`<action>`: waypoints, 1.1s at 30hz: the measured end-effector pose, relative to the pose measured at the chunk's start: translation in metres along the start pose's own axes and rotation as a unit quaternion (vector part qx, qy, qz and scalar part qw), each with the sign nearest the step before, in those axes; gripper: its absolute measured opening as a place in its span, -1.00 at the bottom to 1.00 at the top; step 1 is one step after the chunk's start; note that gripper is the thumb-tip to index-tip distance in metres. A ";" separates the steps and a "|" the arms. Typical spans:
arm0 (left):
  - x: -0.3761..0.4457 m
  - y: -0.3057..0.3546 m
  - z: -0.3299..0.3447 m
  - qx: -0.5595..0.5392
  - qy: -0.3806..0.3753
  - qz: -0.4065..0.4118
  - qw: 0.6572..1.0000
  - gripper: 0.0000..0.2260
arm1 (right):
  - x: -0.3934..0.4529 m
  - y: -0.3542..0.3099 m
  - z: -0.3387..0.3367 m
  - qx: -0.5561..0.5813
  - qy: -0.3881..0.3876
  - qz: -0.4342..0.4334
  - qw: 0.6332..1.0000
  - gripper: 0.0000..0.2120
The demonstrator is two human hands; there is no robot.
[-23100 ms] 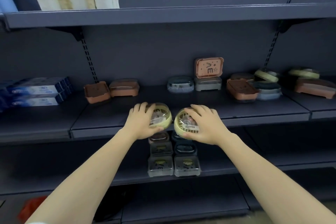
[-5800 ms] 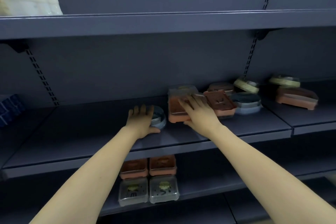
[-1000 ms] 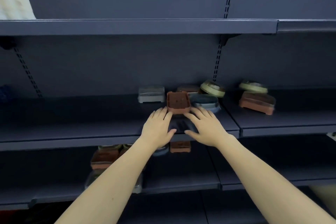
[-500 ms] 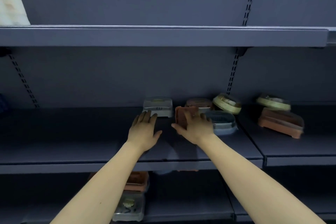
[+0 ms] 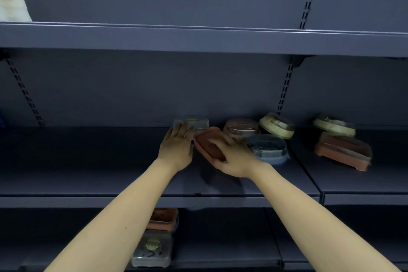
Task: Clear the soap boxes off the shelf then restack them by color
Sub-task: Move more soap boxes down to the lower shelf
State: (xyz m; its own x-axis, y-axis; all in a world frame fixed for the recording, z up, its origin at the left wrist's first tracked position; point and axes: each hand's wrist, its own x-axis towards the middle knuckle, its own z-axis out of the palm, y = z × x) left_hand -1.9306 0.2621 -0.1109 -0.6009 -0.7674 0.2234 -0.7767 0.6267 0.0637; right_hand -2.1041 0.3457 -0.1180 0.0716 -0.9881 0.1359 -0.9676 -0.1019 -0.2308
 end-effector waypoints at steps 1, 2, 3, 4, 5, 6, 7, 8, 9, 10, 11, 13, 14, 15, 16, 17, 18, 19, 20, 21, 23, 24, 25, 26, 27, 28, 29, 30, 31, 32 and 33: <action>0.004 0.001 -0.004 0.001 -0.013 0.013 1.000 -0.47 | -0.001 0.000 -0.002 0.015 0.005 -0.003 1.000 -0.40; 0.009 0.002 -0.007 0.005 -0.036 0.031 0.999 -0.44 | -0.002 0.000 -0.004 0.025 0.009 0.003 1.000 -0.40; 0.012 0.004 -0.010 0.007 -0.064 0.047 0.997 -0.41 | -0.003 -0.001 -0.007 0.031 0.009 0.021 0.999 -0.39; 0.015 0.005 -0.010 0.007 -0.095 0.059 0.994 -0.38 | -0.004 0.000 -0.008 0.039 0.007 0.045 0.998 -0.38; 0.016 0.007 -0.009 0.008 -0.127 0.064 0.990 -0.35 | -0.004 0.002 -0.010 0.048 0.009 0.071 0.996 -0.36; 0.017 0.007 -0.005 0.008 -0.157 0.063 0.985 -0.33 | -0.002 0.005 -0.009 0.058 0.015 0.096 0.994 -0.35; 0.017 0.007 0.001 0.009 -0.181 0.056 0.982 -0.32 | 0.000 0.008 -0.008 0.068 0.022 0.119 0.990 -0.32; 0.015 0.006 0.005 0.008 -0.198 0.045 0.979 -0.31 | 0.003 0.011 -0.006 0.079 0.025 0.142 0.986 -0.29; 0.013 0.005 0.009 0.007 -0.208 0.036 0.977 -0.32 | 0.006 0.014 -0.006 0.089 0.024 0.162 0.983 -0.25; 0.011 0.003 0.011 0.007 -0.208 0.036 0.977 -0.33 | 0.010 0.016 -0.006 0.094 0.017 0.175 0.980 -0.21; 0.007 0.002 0.011 0.009 -0.199 0.042 0.979 -0.35 | 0.014 0.017 -0.006 0.093 0.008 0.183 0.979 -0.17; -0.001 0.000 0.010 0.012 -0.165 0.062 0.984 -0.36 | 0.021 0.017 -0.009 0.094 -0.008 0.189 0.977 -0.07; -0.004 0.000 0.010 0.013 -0.149 0.067 0.987 -0.37 | 0.024 0.017 -0.010 0.104 -0.016 0.191 0.976 -0.04; -0.007 -0.001 0.010 0.015 -0.134 0.069 0.989 -0.39 | 0.028 0.016 -0.012 0.122 -0.025 0.191 0.974 -0.02; -0.009 -0.002 0.011 0.015 -0.118 0.069 0.990 -0.42 | 0.030 0.015 -0.013 0.139 -0.034 0.190 0.971 -0.02; -0.010 -0.003 0.010 0.017 -0.100 0.070 0.992 -0.45 | 0.031 0.014 -0.013 0.142 -0.041 0.186 0.971 -0.04; -0.011 -0.003 0.009 0.018 -0.078 0.070 0.994 -0.48 | 0.031 0.012 -0.014 0.132 -0.042 0.178 0.974 -0.09; -0.012 -0.003 0.006 0.015 -0.052 0.070 0.996 -0.49 | 0.030 0.009 -0.015 0.120 -0.035 0.165 0.978 -0.18; -0.012 -0.001 0.003 0.011 -0.025 0.067 0.997 -0.48 | 0.028 0.005 -0.015 0.112 -0.023 0.149 0.982 -0.28; -0.012 0.000 -0.001 0.010 -0.004 0.064 0.998 -0.45 | 0.025 0.000 -0.017 0.109 -0.012 0.133 0.985 -0.34; -0.010 0.003 -0.007 0.011 0.023 0.057 0.998 -0.40 | 0.019 -0.008 -0.016 0.085 0.008 0.105 0.991 -0.37; -0.008 0.004 -0.009 0.010 0.033 0.053 0.998 -0.40 | 0.017 -0.011 -0.014 0.051 0.024 0.088 0.995 -0.38; -0.007 0.006 -0.011 0.009 0.042 0.046 0.998 -0.39 | 0.014 -0.014 -0.011 0.011 0.043 0.069 0.997 -0.43; -0.006 0.006 -0.013 0.010 0.045 0.040 0.998 -0.39 | 0.011 -0.018 -0.008 -0.017 0.066 0.049 0.996 -0.50; -0.006 0.007 -0.015 0.014 0.043 0.037 0.998 -0.38 | 0.007 -0.022 -0.005 -0.028 0.089 0.032 0.995 -0.58; -0.006 0.007 -0.016 0.019 0.034 0.036 0.999 -0.37 | 0.003 -0.025 -0.002 -0.026 0.109 0.017 0.994 -0.64; -0.007 0.007 -0.016 0.023 0.020 0.036 0.999 -0.35 | -0.001 -0.027 0.001 -0.018 0.126 0.007 0.992 -0.68; -0.009 0.008 -0.016 0.028 0.001 0.037 0.999 -0.34 | -0.004 -0.027 0.003 -0.010 0.136 0.004 0.991 -0.70; -0.011 0.008 -0.016 0.037 -0.017 0.039 0.998 -0.35 | -0.007 -0.026 0.003 -0.002 0.141 0.000 0.990 -0.70; -0.014 0.009 -0.016 0.046 -0.031 0.043 0.998 -0.36 | -0.010 -0.025 0.002 0.004 0.139 -0.007 0.990 -0.71; -0.016 0.010 -0.016 0.051 -0.031 0.046 0.997 -0.38 | -0.012 -0.023 0.000 0.010 0.133 -0.014 0.991 -0.72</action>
State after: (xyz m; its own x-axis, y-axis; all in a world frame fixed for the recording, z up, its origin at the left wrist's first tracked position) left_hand -1.9259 0.2833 -0.0982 -0.6790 -0.7158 0.1629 -0.7306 0.6806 -0.0543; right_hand -2.0824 0.3603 -0.1140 0.0295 -0.9196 0.3918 -0.9612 -0.1337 -0.2415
